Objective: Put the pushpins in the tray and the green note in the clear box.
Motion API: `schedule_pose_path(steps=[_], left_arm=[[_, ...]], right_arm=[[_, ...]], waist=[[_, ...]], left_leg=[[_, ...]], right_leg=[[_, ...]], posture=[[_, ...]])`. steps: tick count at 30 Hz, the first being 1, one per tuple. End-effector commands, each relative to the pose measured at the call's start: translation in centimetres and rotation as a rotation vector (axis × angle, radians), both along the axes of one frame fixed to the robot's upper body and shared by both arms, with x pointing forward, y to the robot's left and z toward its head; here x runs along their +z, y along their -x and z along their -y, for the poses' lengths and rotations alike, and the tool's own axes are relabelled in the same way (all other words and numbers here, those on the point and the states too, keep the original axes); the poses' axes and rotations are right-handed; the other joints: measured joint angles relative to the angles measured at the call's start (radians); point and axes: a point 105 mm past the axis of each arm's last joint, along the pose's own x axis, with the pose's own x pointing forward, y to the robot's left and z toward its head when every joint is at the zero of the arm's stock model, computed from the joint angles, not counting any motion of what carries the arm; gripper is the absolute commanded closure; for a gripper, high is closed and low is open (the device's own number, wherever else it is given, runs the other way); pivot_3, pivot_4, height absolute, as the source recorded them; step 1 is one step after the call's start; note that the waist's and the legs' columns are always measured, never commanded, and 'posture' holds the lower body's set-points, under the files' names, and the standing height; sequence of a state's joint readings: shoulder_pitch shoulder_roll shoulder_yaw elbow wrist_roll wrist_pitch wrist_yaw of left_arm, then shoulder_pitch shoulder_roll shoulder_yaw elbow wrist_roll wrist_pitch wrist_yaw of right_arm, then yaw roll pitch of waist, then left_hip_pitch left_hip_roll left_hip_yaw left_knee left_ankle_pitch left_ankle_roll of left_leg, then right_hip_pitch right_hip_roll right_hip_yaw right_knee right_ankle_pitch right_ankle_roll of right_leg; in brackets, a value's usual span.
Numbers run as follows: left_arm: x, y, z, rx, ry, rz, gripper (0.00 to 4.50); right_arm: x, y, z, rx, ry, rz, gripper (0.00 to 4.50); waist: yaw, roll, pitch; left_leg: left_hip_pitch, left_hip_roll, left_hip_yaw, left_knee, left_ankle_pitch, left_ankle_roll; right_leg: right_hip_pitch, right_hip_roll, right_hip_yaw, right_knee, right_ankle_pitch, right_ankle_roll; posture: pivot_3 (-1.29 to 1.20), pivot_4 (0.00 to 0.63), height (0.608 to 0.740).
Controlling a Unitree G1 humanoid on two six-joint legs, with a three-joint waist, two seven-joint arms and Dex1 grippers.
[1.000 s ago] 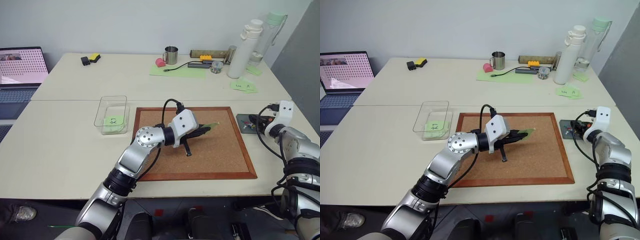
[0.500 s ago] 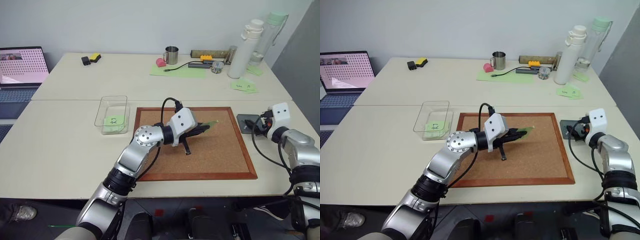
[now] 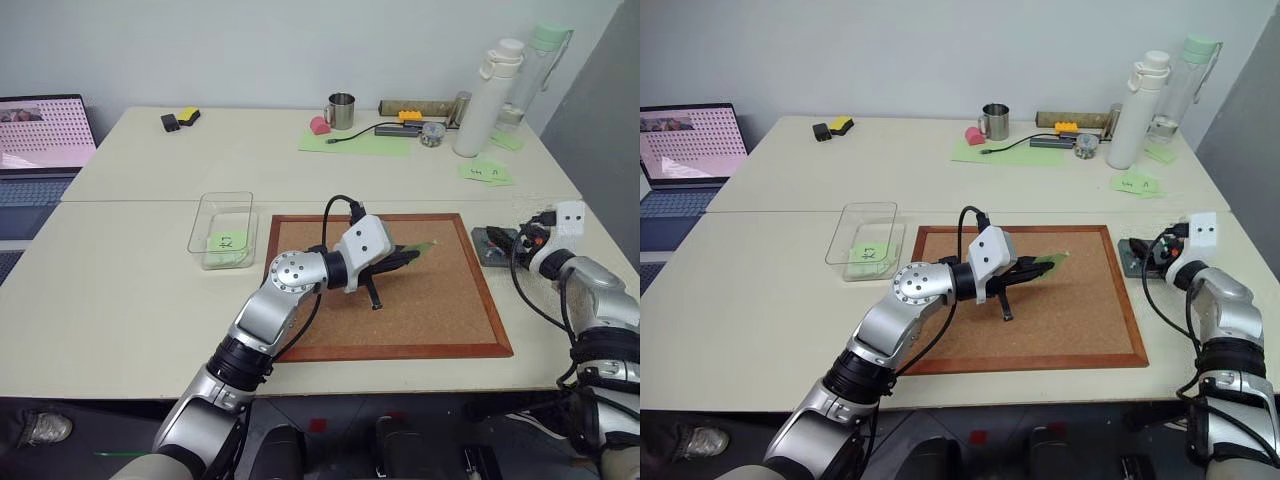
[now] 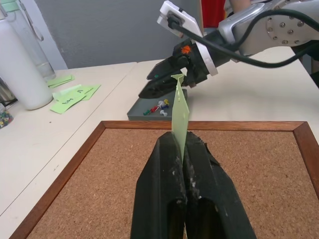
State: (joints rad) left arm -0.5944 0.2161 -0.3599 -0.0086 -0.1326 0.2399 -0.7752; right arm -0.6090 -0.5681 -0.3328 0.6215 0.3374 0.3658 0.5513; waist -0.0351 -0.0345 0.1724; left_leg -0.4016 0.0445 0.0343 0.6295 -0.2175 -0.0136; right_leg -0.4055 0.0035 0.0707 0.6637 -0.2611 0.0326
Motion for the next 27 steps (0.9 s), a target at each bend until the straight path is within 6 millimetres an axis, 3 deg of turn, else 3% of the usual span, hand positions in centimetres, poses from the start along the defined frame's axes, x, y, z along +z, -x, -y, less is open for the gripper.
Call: schedule_pose_path(steps=[1,11,19,27], left_arm=[[1.4,0.4,0.1,-0.015,0.028,0.047,4.50],[1.4,0.5,0.1,-0.015,0.028,0.044,4.50],[1.4,0.4,0.0,-0.013,0.025,0.044,4.50],[1.4,0.5,0.2,-0.017,0.028,0.044,4.50]], right_arm=[[1.7,-0.2,0.2,-0.030,-0.108,0.044,0.26],[-0.2,-0.2,-0.4,-0.055,-0.236,-0.020,0.26],[0.1,-0.2,-0.1,-0.069,-0.287,-0.017,0.26],[0.5,-0.2,0.9,-0.130,-0.512,-0.028,0.26]], waist=[[0.002,0.000,0.000],[0.001,0.000,0.000],[0.001,0.000,0.000],[0.001,0.000,0.000]], left_leg=[[0.000,0.000,0.000,0.000,0.000,0.000],[0.000,0.000,0.000,0.000,0.000,0.000],[0.000,0.000,0.000,0.000,0.000,0.000],[0.000,0.000,0.000,0.000,0.000,0.000]], right_leg=[[0.000,0.000,0.000,0.000,0.000,0.000],[0.000,0.000,0.000,0.000,0.000,0.000],[0.000,0.000,0.000,0.000,0.000,0.000],[0.000,0.000,0.000,0.000,0.000,0.000]], posture=[[0.00,0.150,0.740],[0.00,0.150,0.740],[0.00,0.150,0.740],[0.00,0.150,0.740]])
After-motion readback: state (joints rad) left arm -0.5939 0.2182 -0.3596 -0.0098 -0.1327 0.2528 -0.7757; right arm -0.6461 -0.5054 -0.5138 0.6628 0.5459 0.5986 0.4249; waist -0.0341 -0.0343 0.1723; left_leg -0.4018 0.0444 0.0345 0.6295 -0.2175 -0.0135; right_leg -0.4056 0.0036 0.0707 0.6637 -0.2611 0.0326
